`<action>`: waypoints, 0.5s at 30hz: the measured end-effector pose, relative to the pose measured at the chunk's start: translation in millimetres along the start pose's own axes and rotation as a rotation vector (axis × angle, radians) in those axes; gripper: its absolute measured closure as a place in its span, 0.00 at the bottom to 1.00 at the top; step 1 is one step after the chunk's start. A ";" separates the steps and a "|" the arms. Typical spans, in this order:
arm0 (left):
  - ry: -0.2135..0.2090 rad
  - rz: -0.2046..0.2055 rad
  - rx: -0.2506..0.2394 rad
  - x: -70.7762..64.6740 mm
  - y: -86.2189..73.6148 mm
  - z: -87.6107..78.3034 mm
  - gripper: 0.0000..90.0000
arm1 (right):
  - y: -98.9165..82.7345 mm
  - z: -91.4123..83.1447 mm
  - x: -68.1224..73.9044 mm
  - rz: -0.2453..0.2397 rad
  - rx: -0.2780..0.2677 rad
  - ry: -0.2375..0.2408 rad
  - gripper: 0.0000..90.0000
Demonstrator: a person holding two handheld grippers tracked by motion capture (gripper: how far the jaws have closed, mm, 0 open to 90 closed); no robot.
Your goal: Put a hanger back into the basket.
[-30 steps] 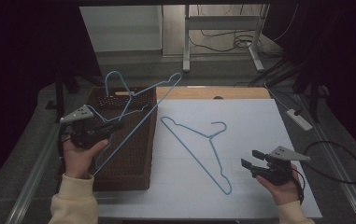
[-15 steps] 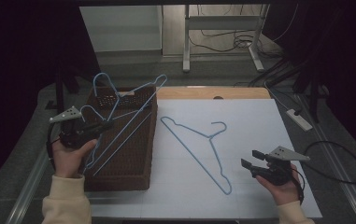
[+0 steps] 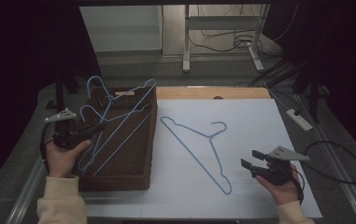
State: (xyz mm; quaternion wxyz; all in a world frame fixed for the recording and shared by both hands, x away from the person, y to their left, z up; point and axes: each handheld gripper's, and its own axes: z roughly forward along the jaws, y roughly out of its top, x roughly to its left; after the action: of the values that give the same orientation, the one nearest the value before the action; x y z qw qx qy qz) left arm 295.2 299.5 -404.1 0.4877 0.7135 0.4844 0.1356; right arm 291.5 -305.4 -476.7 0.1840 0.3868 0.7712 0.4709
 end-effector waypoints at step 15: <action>0.040 -0.022 0.143 12.5 -12.1 27.9 0.95 | -0.4 0.6 -0.1 0.000 0.004 -0.001 0.42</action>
State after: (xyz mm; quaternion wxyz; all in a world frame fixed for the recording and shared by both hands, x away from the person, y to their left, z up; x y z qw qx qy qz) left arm 313.2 294.7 -431.3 0.4273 0.7383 0.5103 0.1094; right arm 291.8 -305.2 -477.3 0.1834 0.3874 0.7720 0.4693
